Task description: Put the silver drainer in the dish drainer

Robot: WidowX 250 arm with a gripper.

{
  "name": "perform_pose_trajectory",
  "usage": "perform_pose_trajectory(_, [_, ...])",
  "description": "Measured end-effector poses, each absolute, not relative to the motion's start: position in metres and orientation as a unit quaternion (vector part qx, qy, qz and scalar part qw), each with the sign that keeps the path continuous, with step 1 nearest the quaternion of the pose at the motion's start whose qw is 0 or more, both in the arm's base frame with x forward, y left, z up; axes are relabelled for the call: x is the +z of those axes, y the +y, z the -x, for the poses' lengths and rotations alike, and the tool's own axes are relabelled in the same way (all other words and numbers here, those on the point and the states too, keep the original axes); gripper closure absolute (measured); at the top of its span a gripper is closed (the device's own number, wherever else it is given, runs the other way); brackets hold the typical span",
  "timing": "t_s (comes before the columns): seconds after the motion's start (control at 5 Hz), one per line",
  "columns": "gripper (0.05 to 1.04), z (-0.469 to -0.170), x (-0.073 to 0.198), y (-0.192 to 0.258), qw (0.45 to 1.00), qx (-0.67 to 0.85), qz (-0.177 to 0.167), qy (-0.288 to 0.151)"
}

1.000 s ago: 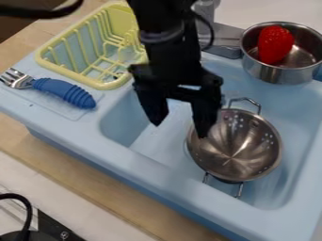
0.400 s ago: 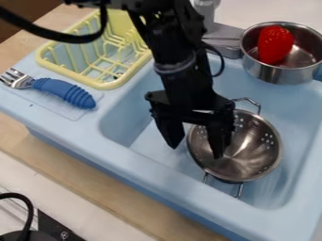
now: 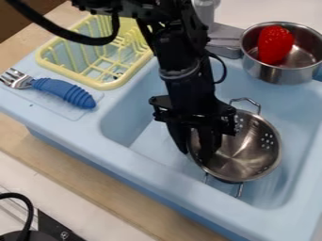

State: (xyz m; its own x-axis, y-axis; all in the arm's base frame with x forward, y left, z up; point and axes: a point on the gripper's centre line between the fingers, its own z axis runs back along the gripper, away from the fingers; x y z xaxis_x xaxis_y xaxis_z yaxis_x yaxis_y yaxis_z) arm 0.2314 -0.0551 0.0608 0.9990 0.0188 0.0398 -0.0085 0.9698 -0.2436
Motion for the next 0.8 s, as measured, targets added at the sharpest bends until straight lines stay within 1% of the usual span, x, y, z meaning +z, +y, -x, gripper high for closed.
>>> perform_pose_trajectory(0.2, [0.868, -0.232, 0.067, -0.054, 0.992, 0.003, 0.122, -0.020])
perform_pose_trajectory(0.4, [0.989, -0.234, 0.075, -0.053, 0.992, 0.001, 0.123, -0.015])
perform_pose_trajectory(0.6, [1.018, -0.233, 0.079, -0.051, 0.993, -0.008, 0.116, -0.004])
perform_pose_trajectory(0.8, [1.019, -0.229, 0.091, -0.046, 0.993, -0.005, 0.116, -0.007])
